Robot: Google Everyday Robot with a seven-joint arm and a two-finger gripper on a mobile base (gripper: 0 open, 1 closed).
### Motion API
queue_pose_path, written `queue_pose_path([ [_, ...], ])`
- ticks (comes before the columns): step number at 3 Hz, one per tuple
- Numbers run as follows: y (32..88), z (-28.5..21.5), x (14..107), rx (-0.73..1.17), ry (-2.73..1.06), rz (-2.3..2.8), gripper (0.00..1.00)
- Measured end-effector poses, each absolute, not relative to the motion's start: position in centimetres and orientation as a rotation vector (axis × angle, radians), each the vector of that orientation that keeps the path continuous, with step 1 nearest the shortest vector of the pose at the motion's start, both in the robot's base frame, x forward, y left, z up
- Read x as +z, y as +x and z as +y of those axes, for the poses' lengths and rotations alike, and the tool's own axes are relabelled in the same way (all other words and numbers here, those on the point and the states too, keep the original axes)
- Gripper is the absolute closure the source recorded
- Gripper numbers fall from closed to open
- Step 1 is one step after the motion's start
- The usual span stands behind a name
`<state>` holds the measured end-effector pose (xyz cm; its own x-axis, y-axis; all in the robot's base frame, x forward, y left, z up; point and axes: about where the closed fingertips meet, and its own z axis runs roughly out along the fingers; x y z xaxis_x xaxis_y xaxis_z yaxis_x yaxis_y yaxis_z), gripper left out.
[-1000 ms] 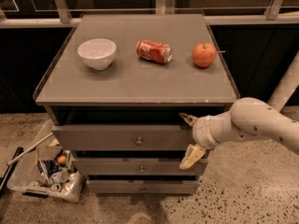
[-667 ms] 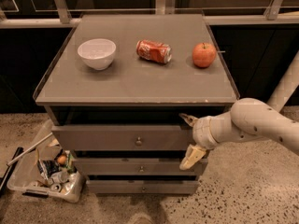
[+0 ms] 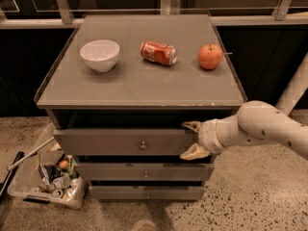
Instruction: Open top drawer
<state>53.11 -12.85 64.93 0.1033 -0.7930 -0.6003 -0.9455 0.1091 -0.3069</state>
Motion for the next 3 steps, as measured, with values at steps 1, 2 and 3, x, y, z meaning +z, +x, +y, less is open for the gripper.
queue_pose_path([
  [1,53.1,-12.8,64.9,0.289,-1.711,1.714,0.66],
  [2,52.9,-12.7,65.2,0.299,-1.72,1.708,0.89],
  [3,51.8,-12.5,65.8,0.317,-1.733,1.697,1.0],
])
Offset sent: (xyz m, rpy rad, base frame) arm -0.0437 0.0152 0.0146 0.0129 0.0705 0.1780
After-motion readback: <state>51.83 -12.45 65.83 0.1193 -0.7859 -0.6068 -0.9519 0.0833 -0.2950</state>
